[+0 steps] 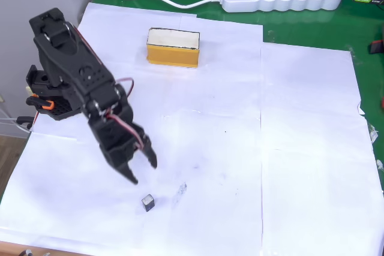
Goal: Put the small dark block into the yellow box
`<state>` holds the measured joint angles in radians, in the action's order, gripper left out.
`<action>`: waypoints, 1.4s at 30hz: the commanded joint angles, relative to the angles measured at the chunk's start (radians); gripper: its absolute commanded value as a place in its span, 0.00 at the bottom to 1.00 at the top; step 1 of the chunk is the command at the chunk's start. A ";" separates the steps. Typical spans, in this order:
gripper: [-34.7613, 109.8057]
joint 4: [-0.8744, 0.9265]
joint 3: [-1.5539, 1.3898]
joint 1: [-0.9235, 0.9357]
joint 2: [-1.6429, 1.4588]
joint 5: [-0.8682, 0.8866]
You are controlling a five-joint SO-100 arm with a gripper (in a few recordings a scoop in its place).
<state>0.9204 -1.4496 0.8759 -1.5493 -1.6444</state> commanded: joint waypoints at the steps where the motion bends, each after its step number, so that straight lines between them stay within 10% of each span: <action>1: 0.37 -0.012 -0.109 0.037 -0.017 -0.026; 42: 0.34 -0.195 -0.127 0.021 -0.206 -0.002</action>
<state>0.7256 -1.4818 0.8912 -1.7656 -1.6429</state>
